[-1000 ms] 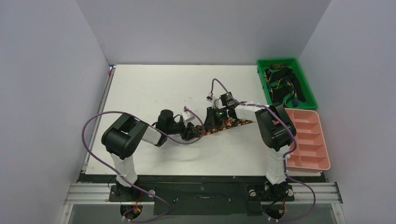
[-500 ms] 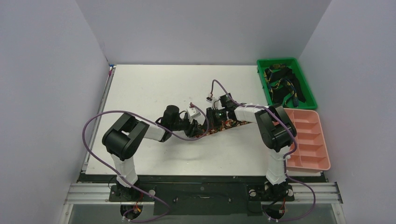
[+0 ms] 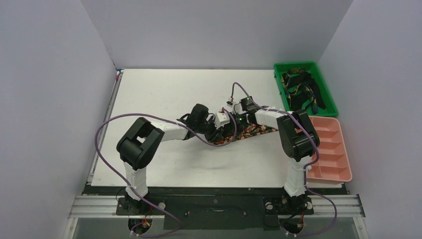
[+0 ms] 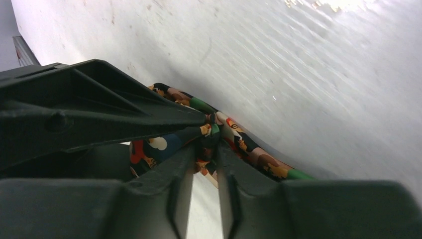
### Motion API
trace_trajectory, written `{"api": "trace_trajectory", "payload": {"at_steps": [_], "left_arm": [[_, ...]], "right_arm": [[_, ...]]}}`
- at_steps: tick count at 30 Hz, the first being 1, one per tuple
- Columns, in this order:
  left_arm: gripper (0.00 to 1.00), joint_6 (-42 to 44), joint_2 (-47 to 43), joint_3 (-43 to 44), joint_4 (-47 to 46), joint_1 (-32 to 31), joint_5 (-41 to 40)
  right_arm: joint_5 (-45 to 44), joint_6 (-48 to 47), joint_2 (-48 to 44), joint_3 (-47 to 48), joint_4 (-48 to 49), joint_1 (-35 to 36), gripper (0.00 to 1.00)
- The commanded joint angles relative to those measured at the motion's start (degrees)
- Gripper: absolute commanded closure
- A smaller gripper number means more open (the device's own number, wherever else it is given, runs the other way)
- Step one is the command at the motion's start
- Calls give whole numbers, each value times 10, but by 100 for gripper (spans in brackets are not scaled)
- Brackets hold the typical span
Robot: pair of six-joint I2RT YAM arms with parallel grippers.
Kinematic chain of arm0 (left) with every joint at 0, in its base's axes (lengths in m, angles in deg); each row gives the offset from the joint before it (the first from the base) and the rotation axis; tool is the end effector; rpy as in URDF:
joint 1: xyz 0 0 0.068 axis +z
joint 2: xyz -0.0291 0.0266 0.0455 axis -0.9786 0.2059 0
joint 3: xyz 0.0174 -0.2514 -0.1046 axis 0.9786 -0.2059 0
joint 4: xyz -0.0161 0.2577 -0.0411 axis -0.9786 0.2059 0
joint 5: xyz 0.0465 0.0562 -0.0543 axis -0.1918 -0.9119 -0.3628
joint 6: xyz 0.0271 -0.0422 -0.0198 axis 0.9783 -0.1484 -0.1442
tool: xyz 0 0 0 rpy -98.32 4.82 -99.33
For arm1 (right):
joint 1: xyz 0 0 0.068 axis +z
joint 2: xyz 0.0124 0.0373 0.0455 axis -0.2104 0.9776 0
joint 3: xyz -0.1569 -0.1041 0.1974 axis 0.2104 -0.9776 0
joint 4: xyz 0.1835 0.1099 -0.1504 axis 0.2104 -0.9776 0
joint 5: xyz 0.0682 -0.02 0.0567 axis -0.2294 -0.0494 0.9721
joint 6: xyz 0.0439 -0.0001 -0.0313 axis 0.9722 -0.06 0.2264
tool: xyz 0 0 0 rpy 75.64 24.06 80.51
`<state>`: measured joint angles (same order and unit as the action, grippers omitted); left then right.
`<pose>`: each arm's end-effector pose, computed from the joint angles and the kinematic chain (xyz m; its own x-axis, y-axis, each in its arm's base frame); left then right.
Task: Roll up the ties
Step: Roll the tie at the center of the board.
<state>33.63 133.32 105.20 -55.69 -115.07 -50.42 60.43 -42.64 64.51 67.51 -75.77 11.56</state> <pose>0.3001 -0.2485 0.1392 -0.2622 0.5117 -0.8182 0.9417 0.3209 -0.1011 0.3410 0.1774 0.1319 -0.9440 -0.1640 -0.2861 -0.3267 0.5846 0.7426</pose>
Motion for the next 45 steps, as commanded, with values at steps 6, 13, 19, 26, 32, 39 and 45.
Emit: {"api": "trace_trajectory", "payload": {"at_steps": [6, 13, 19, 26, 32, 39, 45], "left_arm": [[78, 56, 71, 17, 176, -46, -86], [78, 57, 76, 22, 181, -48, -90], [78, 59, 77, 22, 182, -51, -93], [77, 60, 79, 24, 184, -53, -95], [76, 63, 87, 33, 193, -56, -99], [75, 67, 87, 34, 195, -55, -96], [63, 65, 86, 37, 196, -55, -88]], "right_arm": [[56, -77, -21, 50, -211, -64, 65], [105, -48, -32, 41, -194, -52, 59], [101, -33, -43, 37, -170, -65, 57], [107, -28, -43, 57, -170, -93, 57], [104, -21, -34, 49, -152, -69, 57], [103, -4, -24, 43, -117, -66, 52], [42, -74, 13, 58, -175, -66, 91]]}}
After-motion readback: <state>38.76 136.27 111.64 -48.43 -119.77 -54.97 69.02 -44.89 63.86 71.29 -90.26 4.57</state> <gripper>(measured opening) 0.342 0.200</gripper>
